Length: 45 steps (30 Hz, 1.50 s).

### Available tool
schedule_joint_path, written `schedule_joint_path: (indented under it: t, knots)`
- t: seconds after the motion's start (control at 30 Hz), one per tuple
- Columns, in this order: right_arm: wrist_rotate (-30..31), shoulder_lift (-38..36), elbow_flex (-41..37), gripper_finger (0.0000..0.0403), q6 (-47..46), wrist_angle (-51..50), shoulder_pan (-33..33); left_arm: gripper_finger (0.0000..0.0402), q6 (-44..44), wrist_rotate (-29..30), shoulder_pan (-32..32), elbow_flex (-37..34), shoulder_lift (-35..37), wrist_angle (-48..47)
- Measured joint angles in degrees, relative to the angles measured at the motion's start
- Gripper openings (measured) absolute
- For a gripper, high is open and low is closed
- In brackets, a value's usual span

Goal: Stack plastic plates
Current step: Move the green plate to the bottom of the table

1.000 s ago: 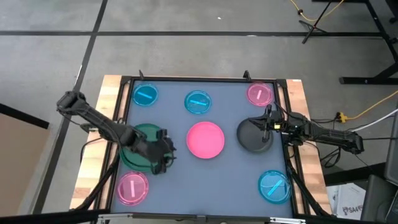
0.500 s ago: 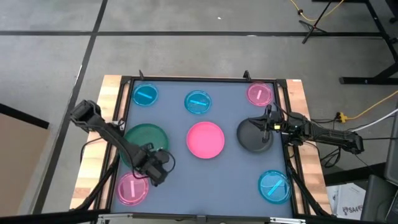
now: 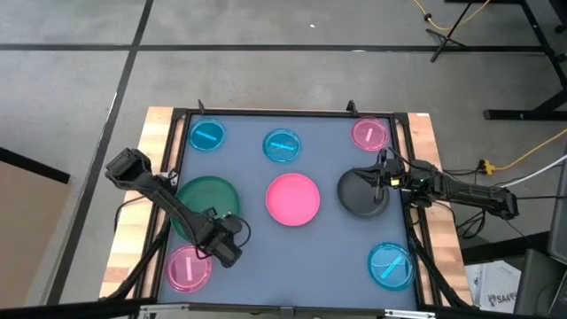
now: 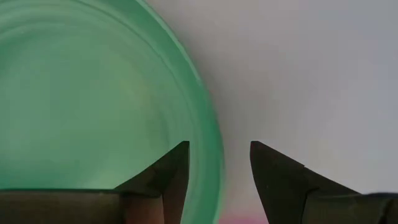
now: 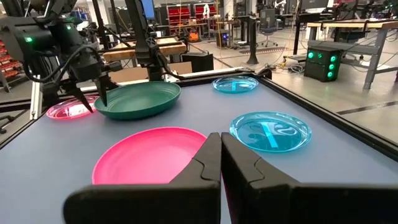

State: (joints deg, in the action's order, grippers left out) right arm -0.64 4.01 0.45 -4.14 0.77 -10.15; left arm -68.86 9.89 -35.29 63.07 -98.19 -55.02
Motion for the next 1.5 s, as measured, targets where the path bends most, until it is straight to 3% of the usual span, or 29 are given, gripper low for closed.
schedule_joint_path:
  t: [0.23,0.6,0.77,0.93,1.03,1.17,1.5]
  knots:
    - [0.0,0.0,0.0,0.0001,0.02,-0.02,0.0,0.0147,1.98,1.64,0.05,0.0,-4.17,0.08]
    - [0.0,0.0,0.0,0.0001,-0.03,-0.02,0.01,0.0012,9.39,1.21,0.85,0.02,-6.38,-0.43]
    - [0.0,0.0,0.0,0.0001,-0.16,-0.02,0.0,0.0012,11.06,2.13,0.63,3.44,-6.54,-5.0]
    - [0.0,0.0,0.0,0.0001,-1.43,-0.02,0.0,0.0005,21.86,8.12,0.59,11.74,-6.52,-4.58]
    - [0.0,0.0,0.0,0.0001,-1.47,-0.02,0.02,0.0004,30.74,12.2,0.71,16.21,-6.5,1.35]
    - [0.0,0.0,0.0,0.0001,-1.51,-0.04,0.0,0.0004,41.51,12.68,0.79,19.95,-6.74,8.72]
    - [0.11,0.0,0.0,0.0001,-1.69,-0.04,0.01,0.0003,46.87,13.71,-0.74,29.82,-9.77,9.06]
